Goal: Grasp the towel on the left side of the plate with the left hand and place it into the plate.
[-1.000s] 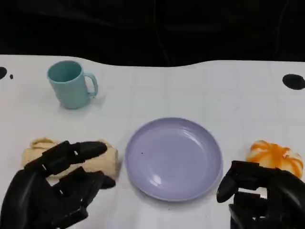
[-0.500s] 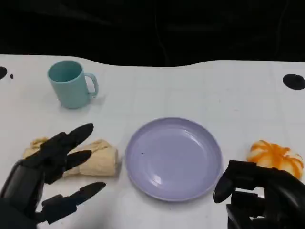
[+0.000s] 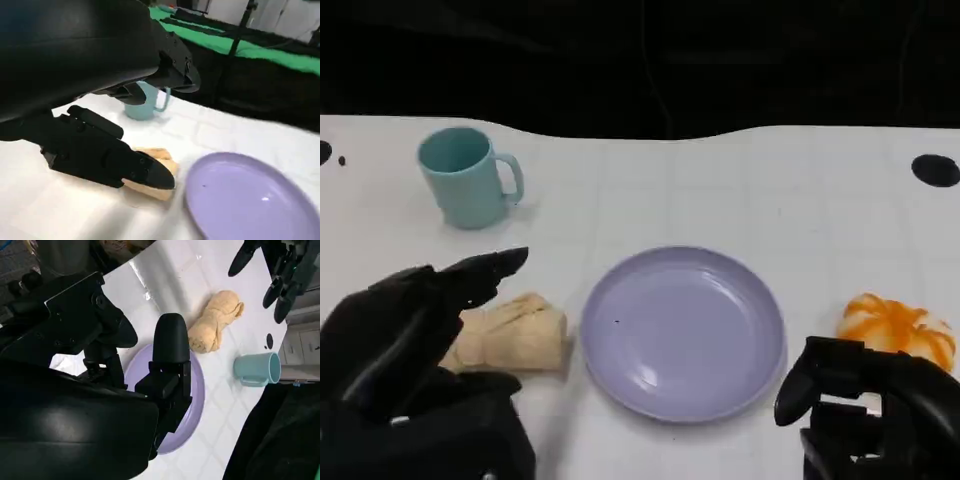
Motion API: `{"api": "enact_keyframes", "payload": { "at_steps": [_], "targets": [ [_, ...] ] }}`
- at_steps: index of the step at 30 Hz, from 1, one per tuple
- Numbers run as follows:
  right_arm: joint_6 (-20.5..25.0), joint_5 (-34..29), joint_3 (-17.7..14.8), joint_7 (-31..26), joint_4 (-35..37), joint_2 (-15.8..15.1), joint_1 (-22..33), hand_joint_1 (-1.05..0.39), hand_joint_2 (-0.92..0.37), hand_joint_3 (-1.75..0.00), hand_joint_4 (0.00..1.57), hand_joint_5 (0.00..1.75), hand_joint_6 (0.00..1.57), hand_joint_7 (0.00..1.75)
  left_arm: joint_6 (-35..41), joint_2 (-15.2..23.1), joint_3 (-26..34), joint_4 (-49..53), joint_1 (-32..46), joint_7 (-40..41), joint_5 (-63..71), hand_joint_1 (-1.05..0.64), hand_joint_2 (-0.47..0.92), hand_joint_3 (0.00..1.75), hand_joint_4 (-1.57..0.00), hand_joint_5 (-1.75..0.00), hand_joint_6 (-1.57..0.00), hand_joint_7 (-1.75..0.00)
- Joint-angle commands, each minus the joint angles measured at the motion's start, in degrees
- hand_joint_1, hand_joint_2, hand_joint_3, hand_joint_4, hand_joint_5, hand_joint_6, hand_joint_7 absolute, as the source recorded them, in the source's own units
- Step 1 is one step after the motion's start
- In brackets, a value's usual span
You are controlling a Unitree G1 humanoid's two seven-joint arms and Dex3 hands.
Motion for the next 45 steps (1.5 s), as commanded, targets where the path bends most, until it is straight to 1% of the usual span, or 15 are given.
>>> {"api": "enact_keyframes", "payload": {
  "at_steps": [1, 9, 22, 26, 27, 28, 30, 32, 33, 34, 35, 36, 37, 39, 45],
  "targets": [
    [0.82, 0.52, -0.57, -0.19, -1.06, -0.33, 0.43, 0.03, -0.55, -1.20, 0.67, 1.75, 0.65, 1.48, 1.85, 2.19, -3.61, 4.72, -4.70, -4.25, 7.24, -0.54, 0.92, 0.05, -0.25, -0.25, -0.30, 0.00],
    [0.51, 0.63, -0.95, 0.19, -1.96, -0.61, 1.33, 0.02, -0.54, -1.21, 0.69, 1.75, 0.65, 1.47, 0.47, 2.28, -9.26, 19.03, -12.90, -4.51, 16.99, -0.59, 0.91, 0.01, -0.31, -0.20, -0.32, -0.01],
    [1.05, 0.37, -0.80, 0.10, -2.78, -1.03, 2.17, 0.01, -0.53, -1.21, 0.67, 1.74, 0.65, 1.47, -6.02, -2.19, -13.57, 47.89, -23.40, 3.77, 13.81, -0.51, 0.92, 0.03, -0.39, -0.14, -0.37, -0.01],
    [0.80, 0.18, -0.34, -0.22, -2.93, -0.81, 2.23, 0.01, -0.53, -1.20, 0.68, 1.74, 0.66, 1.46, -7.01, -3.51, -13.49, 52.04, -23.52, 6.39, 11.54, -0.45, 0.92, 0.09, -0.51, -0.15, -0.47, -0.03],
    [0.65, 0.18, -0.31, -0.18, -2.91, -0.82, 2.26, 0.01, -0.53, -1.21, 0.68, 1.74, 0.66, 1.46, -7.94, -3.66, -13.21, 52.61, -23.16, 7.93, 10.58, -0.37, 0.92, 0.11, -0.62, -0.51, -0.62, -0.03],
    [0.73, 0.24, -0.31, -0.19, -3.03, -0.81, 2.23, 0.00, -0.53, -1.21, 0.68, 1.73, 0.66, 1.46, -9.52, -3.69, -12.91, 53.33, -22.71, 10.12, 9.57, -0.33, 0.92, 0.12, -0.58, -0.84, -0.69, -0.02],
    [0.81, 0.35, -0.32, -0.19, -3.16, -0.76, 2.15, 0.00, -0.53, -1.22, 0.68, 1.74, 0.67, 1.46, -11.81, -3.51, -12.62, 54.26, -21.99, 13.81, 8.19, -0.26, 0.92, 0.20, -0.75, -1.08, -1.01, -0.08],
    [0.84, 0.47, -0.42, -0.09, -3.16, -0.79, 2.06, 0.00, -0.52, -1.22, 0.68, 1.74, 0.67, 1.46, -13.59, -3.34, -12.27, 54.55, -21.34, 17.14, 7.17, -0.26, 0.92, 0.17, -0.82, -1.27, -1.16, -0.10],
    [0.86, 0.51, -0.47, -0.04, -3.14, -0.81, 2.03, 0.00, -0.52, -1.23, 0.68, 1.74, 0.67, 1.46, -14.31, -3.25, -12.16, 54.65, -21.12, 18.46, 6.78, -0.25, 0.92, 0.19, -0.82, -1.50, -1.14, -0.32],
    [0.88, 0.54, -0.50, -0.01, -3.14, -0.83, 2.01, 0.00, -0.52, -1.23, 0.68, 1.74, 0.67, 1.46, -14.82, -3.18, -12.13, 54.80, -21.02, 19.34, 6.53, -0.24, 0.92, 0.19, -0.82, -1.65, -0.98, -0.73],
    [0.98, 0.61, -0.58, -0.01, -3.09, -0.81, 1.91, 0.00, -0.52, -1.23, 0.68, 1.74, 0.67, 1.46, -15.81, -3.23, -11.72, 54.62, -20.73, 21.05, 6.05, -0.24, 0.92, 0.19, -0.82, -1.69, -0.92, -0.89],
    [1.06, 0.65, -0.64, -0.02, -3.06, -0.80, 1.84, 0.00, -0.51, -1.23, 0.68, 1.74, 0.67, 1.46, -16.47, -3.23, -11.48, 54.52, -20.57, 22.22, 5.67, -0.24, 0.92, 0.23, -0.83, -1.73, -0.73, -1.38],
    [0.99, 0.56, -0.61, 0.00, -2.97, -0.89, 1.77, 0.00, -0.51, -1.23, 0.68, 1.74, 0.67, 1.46, -17.23, -3.27, -11.17, 54.35, -20.43, 23.36, 5.15, -0.25, 0.92, 0.25, -0.83, -1.74, -0.66, -1.56],
    [1.07, 0.48, -0.56, -0.04, -2.86, -0.95, 1.65, 0.00, -0.51, -1.22, 0.68, 1.73, 0.66, 1.46, -17.68, -3.28, -10.56, 52.86, -20.29, 24.05, 4.25, -0.26, 0.92, 0.27, -0.83, -1.74, -0.53, -1.64],
    [0.90, 0.16, -0.11, -0.24, -2.90, -0.90, 1.68, 0.01, -0.52, -1.22, 0.68, 1.74, 0.66, 1.46, -18.88, -3.02, -9.04, 48.08, -19.78, 26.33, 3.71, -0.27, 0.91, 0.25, -0.82, -1.75, -0.55, -1.74]
  ]
}}
